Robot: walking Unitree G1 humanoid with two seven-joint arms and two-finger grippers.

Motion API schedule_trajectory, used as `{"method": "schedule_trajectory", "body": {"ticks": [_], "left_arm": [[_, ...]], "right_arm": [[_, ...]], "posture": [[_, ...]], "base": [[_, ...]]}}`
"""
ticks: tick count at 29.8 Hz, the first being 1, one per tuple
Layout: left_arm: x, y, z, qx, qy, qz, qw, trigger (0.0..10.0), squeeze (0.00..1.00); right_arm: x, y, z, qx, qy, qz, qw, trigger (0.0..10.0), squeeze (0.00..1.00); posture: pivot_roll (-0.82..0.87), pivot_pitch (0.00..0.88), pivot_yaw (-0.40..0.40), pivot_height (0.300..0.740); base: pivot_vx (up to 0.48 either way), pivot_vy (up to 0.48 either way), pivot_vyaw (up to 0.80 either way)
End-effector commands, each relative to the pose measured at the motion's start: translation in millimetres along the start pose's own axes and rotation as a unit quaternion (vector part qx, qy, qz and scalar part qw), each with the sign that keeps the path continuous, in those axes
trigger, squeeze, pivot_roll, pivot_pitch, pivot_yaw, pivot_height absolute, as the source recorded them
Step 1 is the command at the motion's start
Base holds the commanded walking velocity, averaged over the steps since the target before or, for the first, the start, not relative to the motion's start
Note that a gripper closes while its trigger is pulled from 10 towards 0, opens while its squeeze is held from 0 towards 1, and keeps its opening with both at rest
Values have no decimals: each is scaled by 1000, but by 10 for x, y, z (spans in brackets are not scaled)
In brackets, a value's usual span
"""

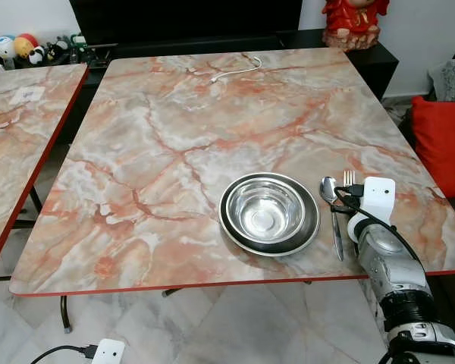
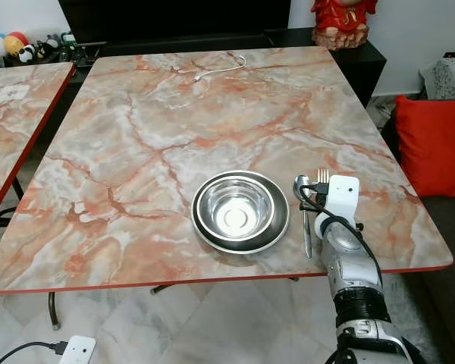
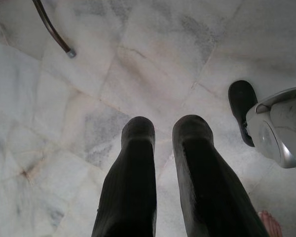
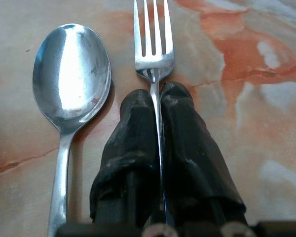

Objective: Setting the table

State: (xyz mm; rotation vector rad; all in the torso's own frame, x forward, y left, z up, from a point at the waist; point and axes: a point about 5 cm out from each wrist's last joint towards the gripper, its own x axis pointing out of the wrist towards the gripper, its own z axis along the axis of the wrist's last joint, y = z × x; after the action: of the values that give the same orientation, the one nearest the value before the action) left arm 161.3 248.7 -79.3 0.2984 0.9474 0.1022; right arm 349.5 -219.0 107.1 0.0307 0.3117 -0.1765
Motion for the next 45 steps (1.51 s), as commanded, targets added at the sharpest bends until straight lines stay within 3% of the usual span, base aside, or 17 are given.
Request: {"method": "schedule_trajectory", "body": {"ticks": [1,7,8,10,11,14,16,29,30,33,34,35,45], "left_arm": [[-21,39,-98,-1,18,4,1000,10000,0],[-23,39,-105,-1,18,4,1000,10000,0],[-23,38,-106,-1,19,4,1000,10000,0],[-23,38,-105,-1,19,4,1000,10000,0],[-22,40,-103,-1,19,4,1000,10000,0],[-22,40,-103,-1,19,4,1000,10000,0],[-21,39,-100,-1,19,4,1000,10000,0],[-18,31,-88,-1,17,2,1000,10000,0],[-17,29,-87,-1,17,2,1000,10000,0],[-17,28,-85,-1,17,2,1000,10000,0],[-17,27,-85,-1,17,2,1000,10000,0],[-17,26,-85,-1,17,2,1000,10000,0],[-15,18,-78,-2,15,2,1000,10000,0]], "right_arm": [[9,-2,-28,0,7,-2,1000,10000,243],[15,-7,-26,1,7,-6,1000,10000,267],[16,-1,-29,2,7,-1,1000,10000,1000],[15,0,-31,3,8,-1,1000,10000,1000],[13,-1,-38,2,9,-4,1000,10000,651],[12,0,-40,1,9,-3,1000,10000,651],[12,5,-48,1,10,-2,1000,10000,27],[11,9,-45,2,10,2,1000,10000,0],[9,12,-47,4,10,3,1000,10000,1000],[9,14,-49,4,10,3,1000,10000,1000],[9,13,-48,3,10,2,1000,10000,592],[9,13,-46,3,10,2,1000,10000,0],[-3,-2,49,13,-24,-5,1000,10000,0]], "posture": [[-72,133,50,740],[-72,132,51,740],[-69,132,51,740],[-69,132,51,740],[-69,133,51,740],[-69,133,51,740],[-68,133,51,740],[-70,129,50,740],[-70,129,50,740],[-70,129,49,740],[-70,130,49,740],[-70,130,49,740],[-72,128,48,740]], "base": [[0,0,0],[0,0,0],[0,0,0],[0,0,0],[0,0,0],[0,0,0],[0,0,0],[0,0,0],[0,0,0],[0,0,0],[0,0,0],[0,0,0],[0,0,0]]}}
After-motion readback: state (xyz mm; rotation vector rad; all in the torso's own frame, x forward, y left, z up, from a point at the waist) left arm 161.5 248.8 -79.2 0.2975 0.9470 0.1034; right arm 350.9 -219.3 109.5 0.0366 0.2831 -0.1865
